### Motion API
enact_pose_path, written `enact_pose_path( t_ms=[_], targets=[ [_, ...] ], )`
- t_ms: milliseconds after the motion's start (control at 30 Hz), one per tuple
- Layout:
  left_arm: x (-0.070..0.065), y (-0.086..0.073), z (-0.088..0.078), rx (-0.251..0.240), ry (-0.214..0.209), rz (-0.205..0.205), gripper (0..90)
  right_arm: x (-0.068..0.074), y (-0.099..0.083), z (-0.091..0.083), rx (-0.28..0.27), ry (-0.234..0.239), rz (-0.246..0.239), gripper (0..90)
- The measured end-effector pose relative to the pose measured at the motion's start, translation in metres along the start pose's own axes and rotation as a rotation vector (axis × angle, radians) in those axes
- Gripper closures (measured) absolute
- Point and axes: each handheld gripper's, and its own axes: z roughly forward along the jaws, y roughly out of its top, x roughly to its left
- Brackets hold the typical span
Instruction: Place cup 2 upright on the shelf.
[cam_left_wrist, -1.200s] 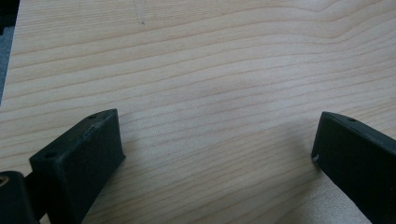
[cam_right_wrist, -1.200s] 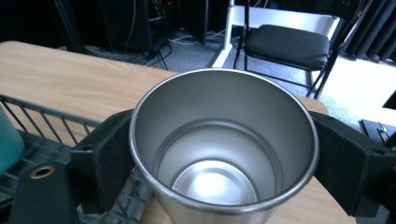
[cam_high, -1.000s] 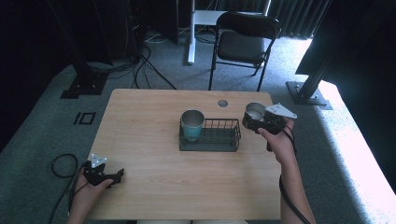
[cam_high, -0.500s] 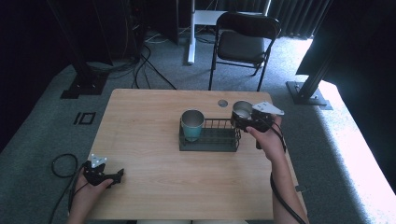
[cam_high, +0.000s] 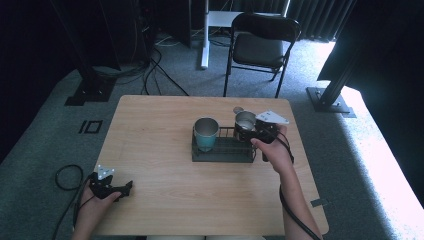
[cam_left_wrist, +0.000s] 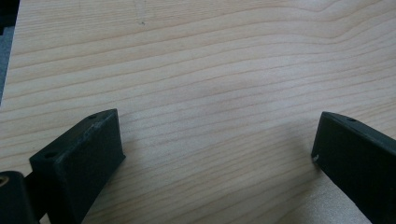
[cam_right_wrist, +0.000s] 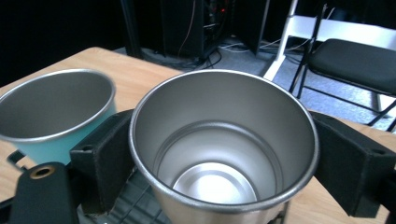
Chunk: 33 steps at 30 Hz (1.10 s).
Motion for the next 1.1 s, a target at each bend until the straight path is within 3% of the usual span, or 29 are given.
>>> enact_pose_path(
  t_ms=[467,1100],
  targets=[
    [0.000,0.000,0.000,0.000,0.000,0.000,2.4,0.014,-0.025,0.018,0.042,0.033,0.008,13.3],
    [0.000,0.000,0.000,0.000,0.000,0.000,2.5,0.019,-0.043,0.033,0.075,0.024,-0.014,13.3]
  ],
)
